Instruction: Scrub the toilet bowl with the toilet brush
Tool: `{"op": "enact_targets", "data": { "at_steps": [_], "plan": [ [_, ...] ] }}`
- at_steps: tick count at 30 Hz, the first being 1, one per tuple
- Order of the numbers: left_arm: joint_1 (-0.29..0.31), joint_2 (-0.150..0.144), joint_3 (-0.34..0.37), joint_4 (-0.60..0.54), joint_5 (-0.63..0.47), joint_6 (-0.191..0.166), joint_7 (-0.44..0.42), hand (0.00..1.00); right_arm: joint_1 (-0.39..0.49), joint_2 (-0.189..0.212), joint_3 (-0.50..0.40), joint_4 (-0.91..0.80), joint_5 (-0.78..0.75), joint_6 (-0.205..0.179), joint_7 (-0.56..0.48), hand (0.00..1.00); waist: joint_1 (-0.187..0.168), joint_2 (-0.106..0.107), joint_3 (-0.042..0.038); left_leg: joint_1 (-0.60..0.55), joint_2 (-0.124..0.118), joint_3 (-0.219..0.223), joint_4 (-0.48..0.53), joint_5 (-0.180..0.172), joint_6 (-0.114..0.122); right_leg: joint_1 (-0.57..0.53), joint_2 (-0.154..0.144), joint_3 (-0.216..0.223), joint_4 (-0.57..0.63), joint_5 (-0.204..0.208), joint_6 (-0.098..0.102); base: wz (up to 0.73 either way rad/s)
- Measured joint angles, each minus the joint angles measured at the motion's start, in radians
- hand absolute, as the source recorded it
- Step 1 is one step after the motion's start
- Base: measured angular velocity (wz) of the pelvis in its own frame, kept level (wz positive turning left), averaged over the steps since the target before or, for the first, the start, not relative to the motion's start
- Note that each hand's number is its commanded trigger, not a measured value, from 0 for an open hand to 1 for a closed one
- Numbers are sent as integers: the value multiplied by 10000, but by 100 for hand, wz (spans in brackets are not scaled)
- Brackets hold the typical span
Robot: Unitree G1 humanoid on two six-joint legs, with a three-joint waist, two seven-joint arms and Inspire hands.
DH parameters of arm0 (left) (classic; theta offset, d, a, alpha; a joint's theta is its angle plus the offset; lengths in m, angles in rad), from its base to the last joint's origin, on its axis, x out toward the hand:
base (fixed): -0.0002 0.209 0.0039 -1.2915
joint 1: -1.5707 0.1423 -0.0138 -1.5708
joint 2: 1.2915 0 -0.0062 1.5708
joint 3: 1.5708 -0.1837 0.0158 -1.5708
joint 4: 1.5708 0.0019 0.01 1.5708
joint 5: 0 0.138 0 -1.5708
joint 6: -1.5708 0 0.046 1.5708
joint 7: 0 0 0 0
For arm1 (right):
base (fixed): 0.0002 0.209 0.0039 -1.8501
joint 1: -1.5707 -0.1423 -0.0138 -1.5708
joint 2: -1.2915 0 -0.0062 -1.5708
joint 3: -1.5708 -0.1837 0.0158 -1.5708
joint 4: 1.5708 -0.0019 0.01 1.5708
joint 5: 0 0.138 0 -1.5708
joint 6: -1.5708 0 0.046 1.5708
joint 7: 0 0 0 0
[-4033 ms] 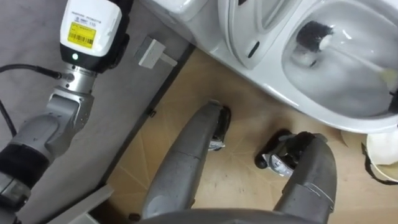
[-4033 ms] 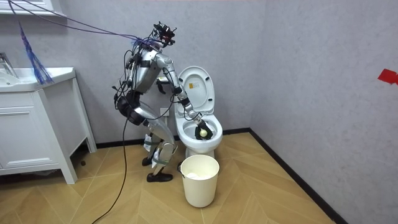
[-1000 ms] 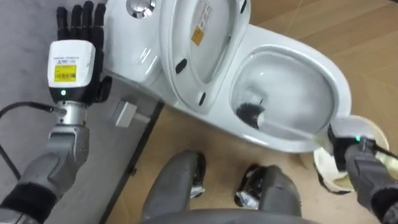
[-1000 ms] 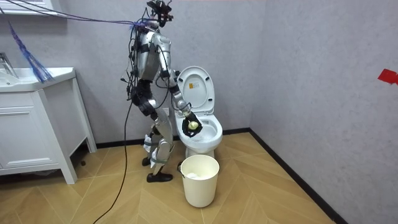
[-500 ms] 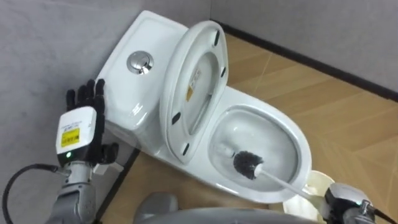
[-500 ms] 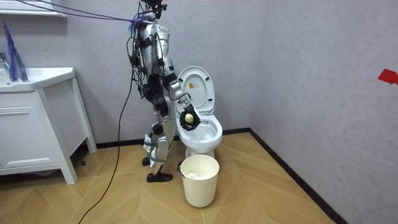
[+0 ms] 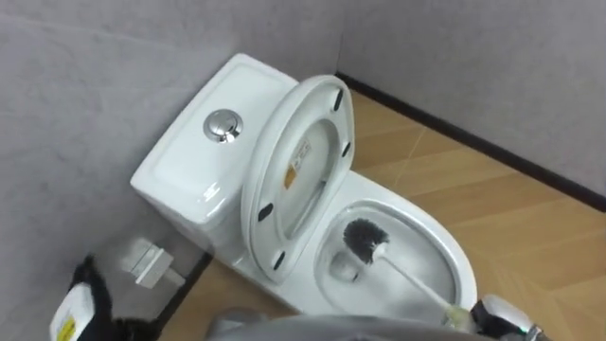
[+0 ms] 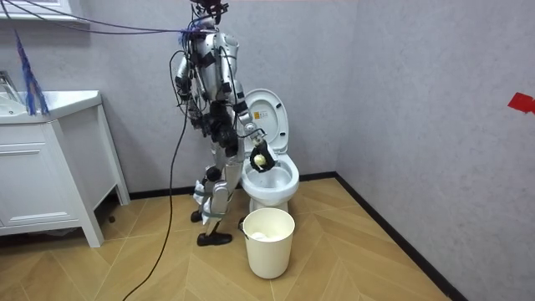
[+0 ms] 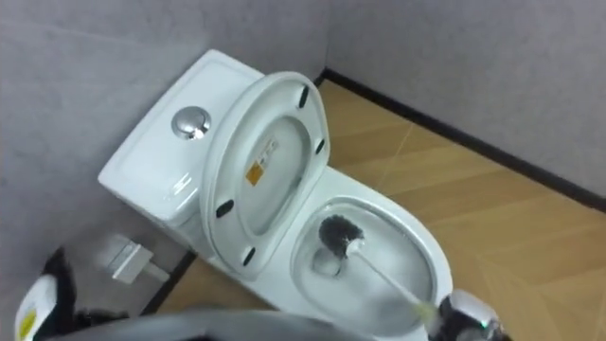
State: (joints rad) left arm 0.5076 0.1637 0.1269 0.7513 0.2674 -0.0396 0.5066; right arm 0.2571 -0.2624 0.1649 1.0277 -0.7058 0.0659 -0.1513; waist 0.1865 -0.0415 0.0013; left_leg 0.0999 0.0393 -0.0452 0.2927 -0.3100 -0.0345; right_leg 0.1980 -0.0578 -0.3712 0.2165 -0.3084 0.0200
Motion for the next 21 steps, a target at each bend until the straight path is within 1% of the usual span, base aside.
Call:
{"op": "enact_targets", "data": {
  "at_steps": [1,2,4,5,7,8,9,10,11,12,13,14,15,16,17,18,19,20,21],
  "plan": [
    [99,-16,256,396,-741,162,-184,0,-3,32,-46,218,61,12,-14,100,-63,-14,1,123,-6,-114,-54,0,1,98,11,100,-5,1,-1,-9],
    [149,-19,385,561,-1077,230,-262,0,-18,63,-140,291,179,19,-14,100,-95,6,-1,197,-10,-201,-113,1,0,143,18,168,-2,1,-1,0],
    [90,-26,924,1471,-2237,428,-650,0,-25,228,-799,745,588,15,-103,100,-203,-3,-1,460,-2,-262,-377,9,-8,236,67,599,-8,1,-1,-3],
    [80,-40,1060,1659,-2463,473,-765,0,2,254,-947,912,713,14,-184,100,-233,-12,-2,526,1,-241,-432,10,-9,259,78,695,-33,1,-1,-21],
    [103,-215,1503,2272,-3132,661,-1161,0,-19,368,-1523,1290,1419,-15,-556,100,-265,-17,-5,831,4,-186,-632,17,-16,353,107,1220,-140,1,-2,-39],
    [104,-242,1551,2390,-3302,738,-1288,0,-18,410,-1620,1368,1616,-24,-684,100,-298,-14,-4,911,6,-192,-664,18,-16,375,114,1326,-130,4,-7,-40],
    [74,-349,1820,2564,-3444,863,-1493,0,-6,529,-1968,1446,1926,-44,-844,100,-447,-13,-2,1054,9,-217,-699,25,-7,433,127,1562,-103,8,-13,-32],
    [-61,-437,2044,2671,-3425,988,-1661,0,29,643,-2370,1486,2283,-116,-1046,100,-642,-7,3,1189,22,-205,-656,35,11,452,140,1909,62,10,-18,-38],
    [-95,-488,2133,2705,-3418,1045,-1708,0,15,683,-2523,1507,2492,-146,-1166,100,-642,60,-3,1262,79,-196,-675,81,87,373,189,2101,174,57,-89,-99],
    [-334,-639,2202,2716,-3341,1051,-1760,0,-282,723,-2702,1524,2935,-271,-1356,100,-573,356,63,1429,475,-553,-888,205,226,-324,509,2162,676,-117,-187,-157],
    [-462,-615,2663,2719,-3037,1049,-1891,0,-530,915,-2730,1311,3160,-645,-1520,100,-950,454,96,1272,871,-782,-853,174,167,-944,1167,2339,-305,7,-589,-162],
    [-514,-499,2846,2724,-2823,1049,-1923,0,-577,1045,-2708,1140,3182,-803,-1639,100,-1124,386,101,1033,893,-574,-631,136,3,-1028,1277,2283,-684,1035,-859,-78],
    [-827,-159,2720,2936,-2309,1003,-1954,0,-358,1123,-2741,860,3391,-848,-1867,100,-1716,199,44,806,868,-56,-568,59,-417,-928,1268,1952,-727,1218,-904,5],
    [-1251,58,2363,3077,-1660,864,-2084,0,-169,1017,-3018,1035,3629,-643,-1962,100,-2045,100,119,653,823,320,-775,69,-378,-873,1231,1967,-633,1217,-904,32],
    [-1451,111,2178,3074,-1404,792,-2141,0,-142,984,-3185,1178,3709,-473,-1964,100,-2165,151,150,566,735,519,-878,76,-349,-805,1185,2075,-632,1216,-902,25],
    [-1871,90,1896,3044,-1012,753,-2183,0,-53,893,-3473,1430,3967,-164,-2006,100,-2228,185,134,399,583,948,-1071,184,-133,-758,1088,2383,-602,1195,-865,4],
    [-2017,54,1772,3027,-852,759,-2185,0,13,873,-3486,1498,4063,-58,-2038,100,-2213,189,95,438,529,1083,-1083,282,-79,-769,1053,2477,-560,1167,-813,-22],
    [-2216,-32,1451,2961,-595,792,-2176,0,59,871,-3545,1585,4245,10,-2056,100,-2191,280,49,557,458,1148,-1128,341,-40,-833,1031,2560,-459,1145,-775,-46],
    [-2337,-109,1205,2868,-377,912,-2181,0,64,998,-3553,1693,4265,5,-2053,100,-2194,309,36,617,344,1260,-1133,357,-12,-839,1013,2600,-471,1124,-738,-48]
  ]
}}
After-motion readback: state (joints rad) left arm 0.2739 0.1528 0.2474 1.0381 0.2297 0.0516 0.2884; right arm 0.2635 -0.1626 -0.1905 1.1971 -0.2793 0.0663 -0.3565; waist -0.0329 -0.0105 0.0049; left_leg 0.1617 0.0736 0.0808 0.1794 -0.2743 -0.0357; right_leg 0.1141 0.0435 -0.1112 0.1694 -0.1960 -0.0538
